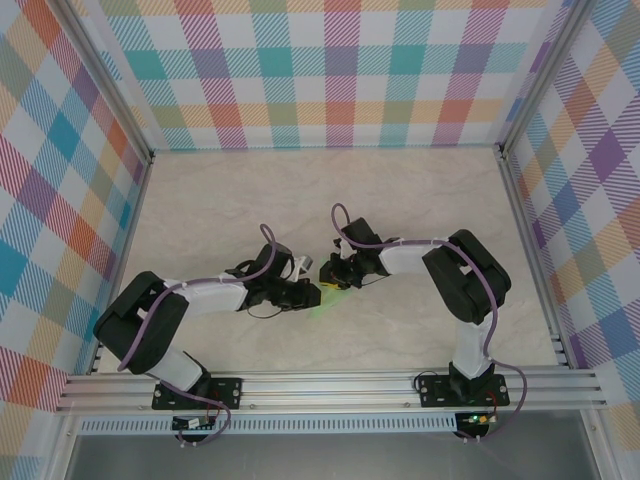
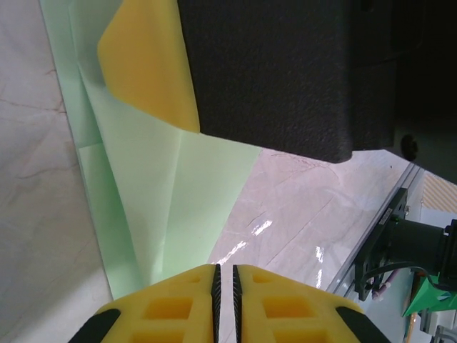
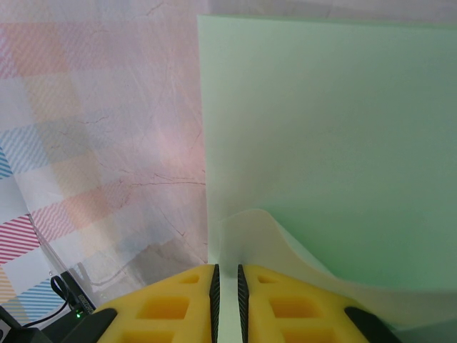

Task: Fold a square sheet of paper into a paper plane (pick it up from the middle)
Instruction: Fourth fold the wing at the center of the table.

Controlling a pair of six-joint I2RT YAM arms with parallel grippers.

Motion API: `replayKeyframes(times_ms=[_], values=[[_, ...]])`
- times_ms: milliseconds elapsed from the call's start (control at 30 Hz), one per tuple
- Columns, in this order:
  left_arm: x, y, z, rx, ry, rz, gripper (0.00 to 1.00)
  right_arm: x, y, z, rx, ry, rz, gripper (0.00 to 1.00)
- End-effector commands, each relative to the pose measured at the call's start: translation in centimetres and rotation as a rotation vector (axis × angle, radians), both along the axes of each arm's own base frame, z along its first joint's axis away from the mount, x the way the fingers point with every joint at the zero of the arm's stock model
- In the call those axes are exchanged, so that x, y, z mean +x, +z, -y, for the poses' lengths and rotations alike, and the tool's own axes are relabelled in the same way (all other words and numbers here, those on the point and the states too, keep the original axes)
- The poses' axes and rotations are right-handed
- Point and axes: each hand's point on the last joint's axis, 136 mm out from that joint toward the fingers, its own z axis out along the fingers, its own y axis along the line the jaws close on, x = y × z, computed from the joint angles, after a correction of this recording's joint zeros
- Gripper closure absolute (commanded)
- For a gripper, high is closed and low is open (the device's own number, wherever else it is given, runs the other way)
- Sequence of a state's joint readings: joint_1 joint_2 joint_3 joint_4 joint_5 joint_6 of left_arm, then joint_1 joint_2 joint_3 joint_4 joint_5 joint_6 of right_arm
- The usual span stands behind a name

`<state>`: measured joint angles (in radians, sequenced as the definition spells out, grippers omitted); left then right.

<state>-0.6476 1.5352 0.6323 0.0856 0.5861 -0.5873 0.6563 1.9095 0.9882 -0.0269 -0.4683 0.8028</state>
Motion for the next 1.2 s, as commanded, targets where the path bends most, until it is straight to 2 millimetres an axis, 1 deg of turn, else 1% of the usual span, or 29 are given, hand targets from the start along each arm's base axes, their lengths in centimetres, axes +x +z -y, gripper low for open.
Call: replayKeyframes(times_ms=[0, 167, 300, 433, 600, 733, 900, 1000, 1067, 1133, 1167], values=[[0.2, -0.1, 0.6, -0.003, -0.015, 0.0, 0.85, -2.1, -4.5, 2.6, -0.148, -0.016, -0.09, 0.82], [-0.6, -1.9, -0.3, 0.034, -0.006, -0.03, 0.86, -2.1, -4.5, 2.5, -0.149, -0.014, -0.091, 0.82], [-1.5, -2.8, -1.0, 0.05, -0.006, -0.055, 0.87, -2.2, -4.5, 2.6, -0.151, -0.014, -0.092, 0.82], [-2.5, -3.6, -2.1, 0.082, 0.004, -0.061, 0.87, -2.2, -4.6, 2.7, -0.157, -0.014, -0.092, 0.82], [-3.4, -4.1, -2.6, 0.092, -0.007, -0.081, 0.87, -2.2, -4.6, 2.7, -0.155, -0.016, -0.094, 0.82], [-3.2, -3.1, -2.5, 0.08, -0.004, -0.065, 0.87, -2.3, -4.7, 2.7, -0.158, -0.019, -0.098, 0.82], [-2.2, -0.1, -2.0, 0.04, 0.009, -0.003, 0.86, -2.3, -4.8, 2.8, -0.158, -0.019, -0.099, 0.82], [-1.5, 1.4, -1.4, 0.009, 0.018, 0.026, 0.85, -2.4, -4.8, 2.8, -0.161, -0.02, -0.1, 0.82], [-1.0, 1.7, -1.1, 0.004, 0.018, 0.035, 0.85, -2.4, -4.8, 2.8, -0.161, -0.02, -0.099, 0.82], [-0.6, 1.5, -0.7, -0.001, 0.013, 0.03, 0.85, -2.4, -4.9, 2.8, -0.16, -0.02, -0.101, 0.82], [-0.6, 1.0, -0.5, 0.002, 0.009, 0.018, 0.85, -2.4, -4.9, 2.8, -0.16, -0.021, -0.102, 0.82]])
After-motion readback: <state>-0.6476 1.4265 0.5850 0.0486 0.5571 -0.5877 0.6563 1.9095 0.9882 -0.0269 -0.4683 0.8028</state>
